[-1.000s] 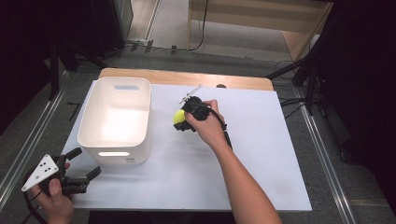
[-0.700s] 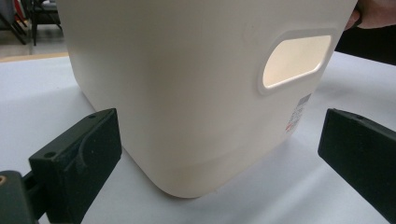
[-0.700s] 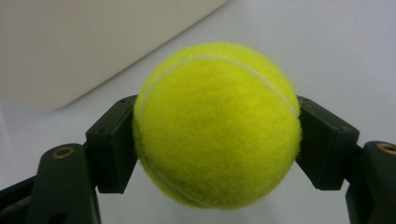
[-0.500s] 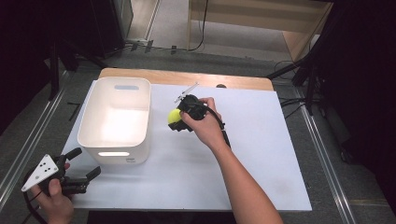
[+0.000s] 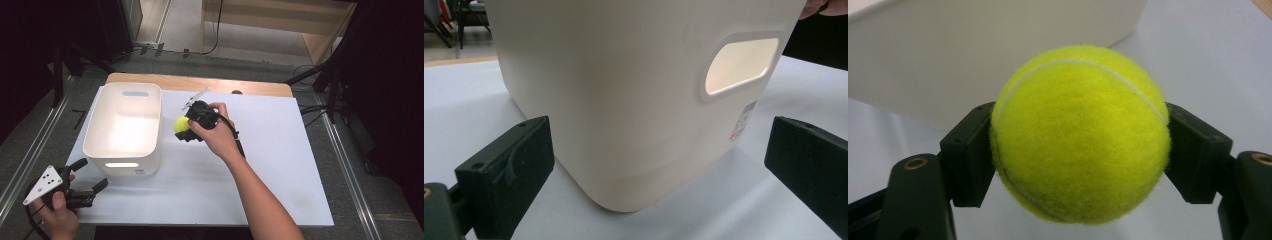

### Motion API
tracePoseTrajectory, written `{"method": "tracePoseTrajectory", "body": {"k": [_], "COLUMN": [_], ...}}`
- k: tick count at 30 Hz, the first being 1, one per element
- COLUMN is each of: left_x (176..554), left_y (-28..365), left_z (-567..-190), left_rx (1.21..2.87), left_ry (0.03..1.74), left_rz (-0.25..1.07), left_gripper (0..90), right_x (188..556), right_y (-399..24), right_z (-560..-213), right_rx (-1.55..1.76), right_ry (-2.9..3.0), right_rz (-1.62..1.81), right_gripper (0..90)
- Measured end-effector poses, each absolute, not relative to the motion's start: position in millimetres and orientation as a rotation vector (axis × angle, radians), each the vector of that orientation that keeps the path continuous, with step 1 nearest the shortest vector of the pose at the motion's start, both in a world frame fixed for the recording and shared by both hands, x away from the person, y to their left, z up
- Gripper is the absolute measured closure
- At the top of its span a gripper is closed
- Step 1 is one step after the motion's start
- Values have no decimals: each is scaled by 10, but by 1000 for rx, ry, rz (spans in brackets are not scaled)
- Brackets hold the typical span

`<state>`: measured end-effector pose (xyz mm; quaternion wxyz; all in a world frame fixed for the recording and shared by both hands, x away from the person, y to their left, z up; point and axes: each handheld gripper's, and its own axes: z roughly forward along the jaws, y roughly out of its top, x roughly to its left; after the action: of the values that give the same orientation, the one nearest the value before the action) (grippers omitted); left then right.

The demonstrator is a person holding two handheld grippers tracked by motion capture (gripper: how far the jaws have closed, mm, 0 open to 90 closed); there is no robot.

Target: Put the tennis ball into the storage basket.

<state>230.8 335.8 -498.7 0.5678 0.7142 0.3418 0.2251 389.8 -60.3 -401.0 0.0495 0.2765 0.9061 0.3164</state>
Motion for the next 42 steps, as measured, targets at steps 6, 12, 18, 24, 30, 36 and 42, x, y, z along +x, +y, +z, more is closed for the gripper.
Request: {"method": "tracePoseTrajectory", "body": {"k": [6,12,18,24,30,36,42], "left_x": [2307,2307,2308,2308,2307,2305,2307], "left_y": [3357,3358,3358,3359,3359,3362,3360], "left_z": [-4988,-4987,-4988,-4988,-4987,-4987,-4988], "left_rx": [1675,1671,1673,1675,1676,1673,1672], "left_ry": [802,803,802,802,803,803,802], "left_rz": [530,525,529,528,528,524,524], "left_gripper": [0,0,0,0,0,0,0], "right_x": [3868,3829,3792,3759,3730,3701,3679], "right_y": [-590,-566,-523,-462,-412,-388,-378], "right_z": [-3941,-3855,-3781,-3719,-3651,-3598,-3544], "right_rx": [818,805,781,762,726,727,716], "right_ry": [2758,2756,2750,2748,2742,2741,2735], "right_rz": [981,999,1023,1039,1053,1067,1073], "right_gripper": [227,227,227,227,227,227,227]}}
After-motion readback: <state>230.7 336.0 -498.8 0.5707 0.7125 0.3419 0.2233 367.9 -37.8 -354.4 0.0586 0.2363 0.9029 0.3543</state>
